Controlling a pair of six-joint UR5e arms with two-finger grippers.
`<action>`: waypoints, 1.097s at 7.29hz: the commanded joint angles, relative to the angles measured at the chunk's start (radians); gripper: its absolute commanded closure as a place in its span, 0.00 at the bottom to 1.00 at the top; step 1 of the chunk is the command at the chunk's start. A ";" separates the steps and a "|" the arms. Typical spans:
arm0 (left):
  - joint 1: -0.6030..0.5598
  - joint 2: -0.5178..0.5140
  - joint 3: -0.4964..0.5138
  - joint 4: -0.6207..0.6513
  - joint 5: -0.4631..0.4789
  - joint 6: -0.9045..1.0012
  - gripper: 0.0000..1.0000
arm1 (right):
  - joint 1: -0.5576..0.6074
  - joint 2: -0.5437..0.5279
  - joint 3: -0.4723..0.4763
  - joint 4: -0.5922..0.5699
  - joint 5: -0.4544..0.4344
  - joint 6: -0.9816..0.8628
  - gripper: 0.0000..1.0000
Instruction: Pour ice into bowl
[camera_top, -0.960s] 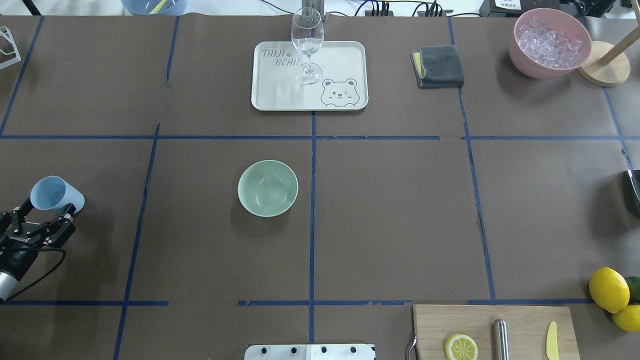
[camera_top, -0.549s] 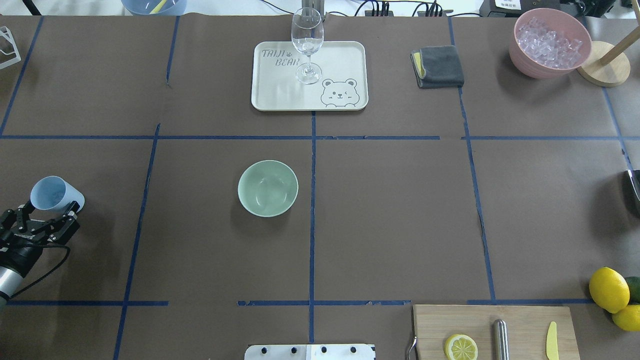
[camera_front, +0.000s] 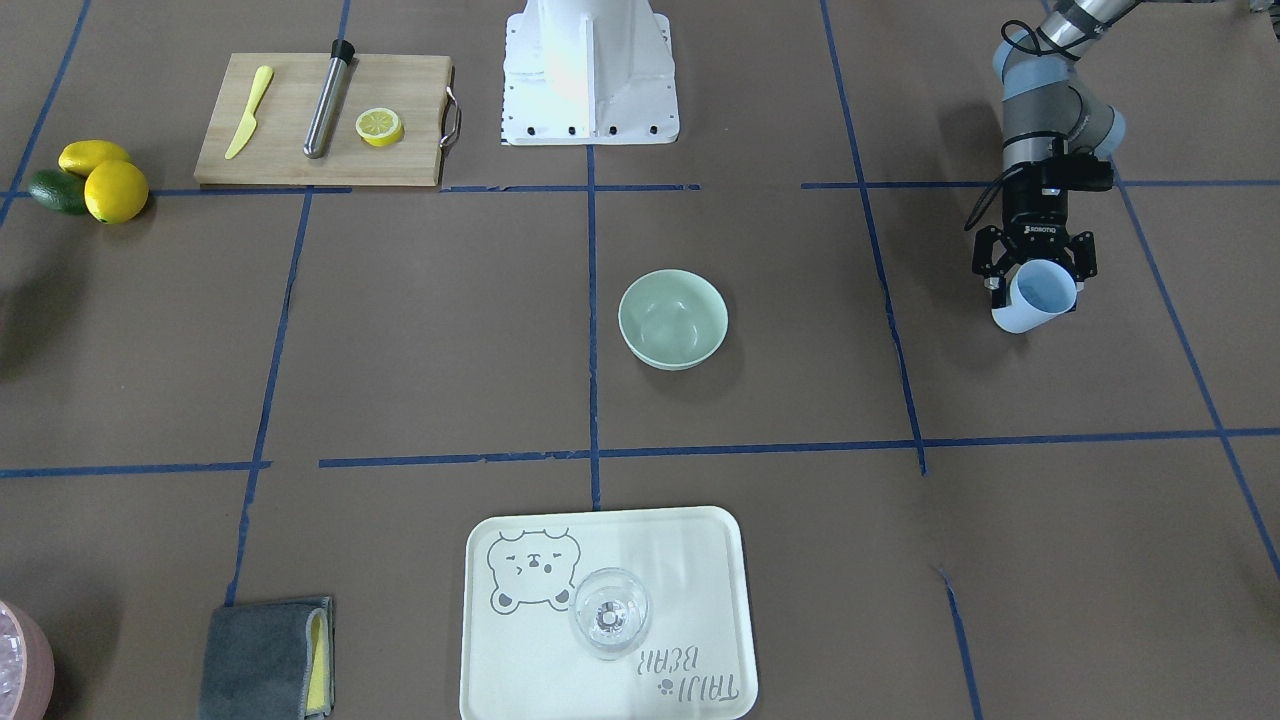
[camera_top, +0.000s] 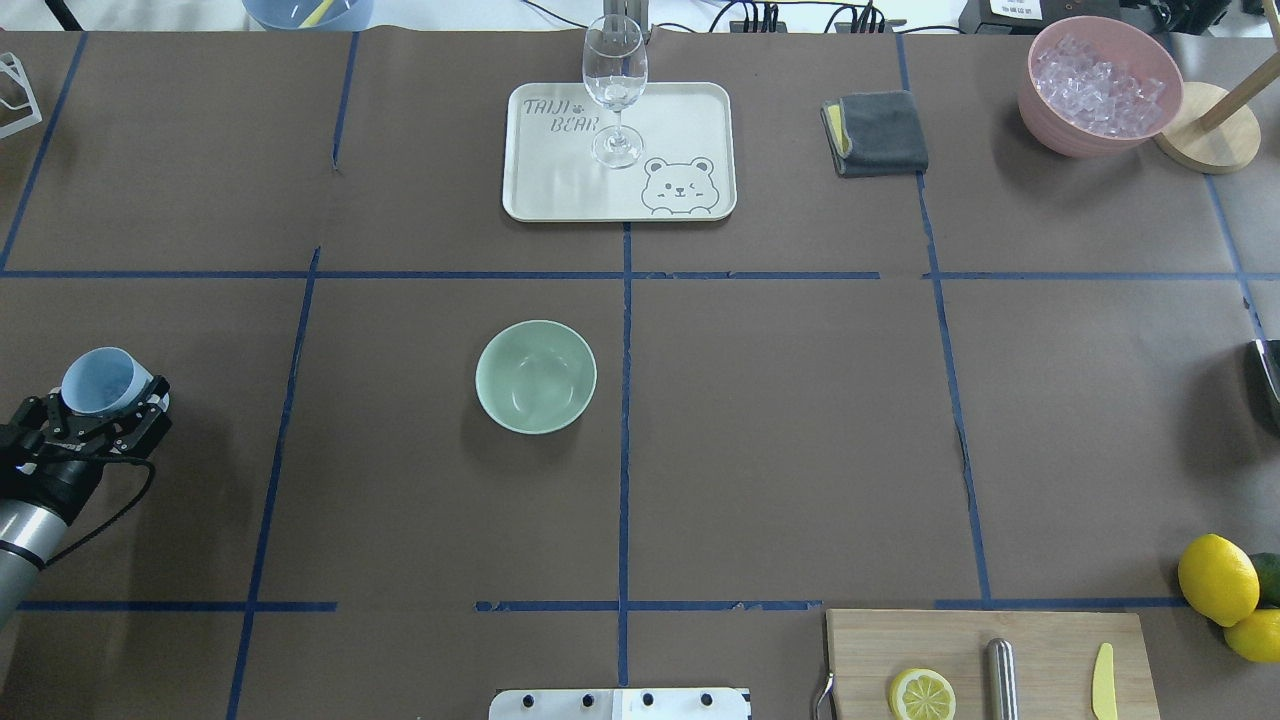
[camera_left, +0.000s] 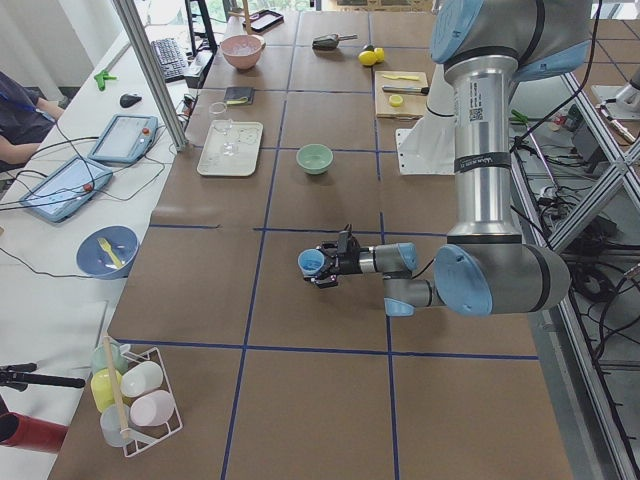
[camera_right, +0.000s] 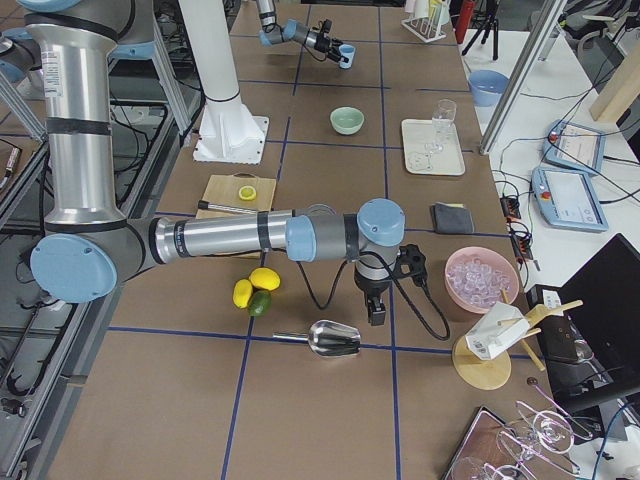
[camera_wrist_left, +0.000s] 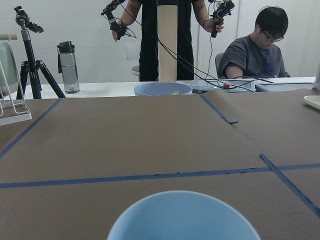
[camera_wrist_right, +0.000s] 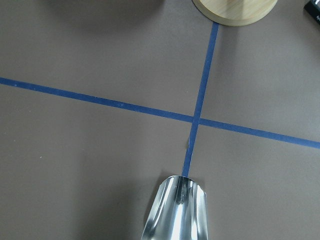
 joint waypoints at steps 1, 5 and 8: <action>-0.003 -0.026 0.038 0.008 -0.001 -0.008 0.00 | 0.000 0.002 -0.001 0.000 -0.002 0.001 0.00; -0.003 -0.038 0.062 0.008 -0.001 -0.013 0.12 | 0.000 0.002 0.000 0.000 0.000 0.001 0.00; -0.004 -0.043 0.053 -0.004 -0.024 -0.013 0.94 | 0.002 0.004 0.000 0.000 0.000 0.001 0.00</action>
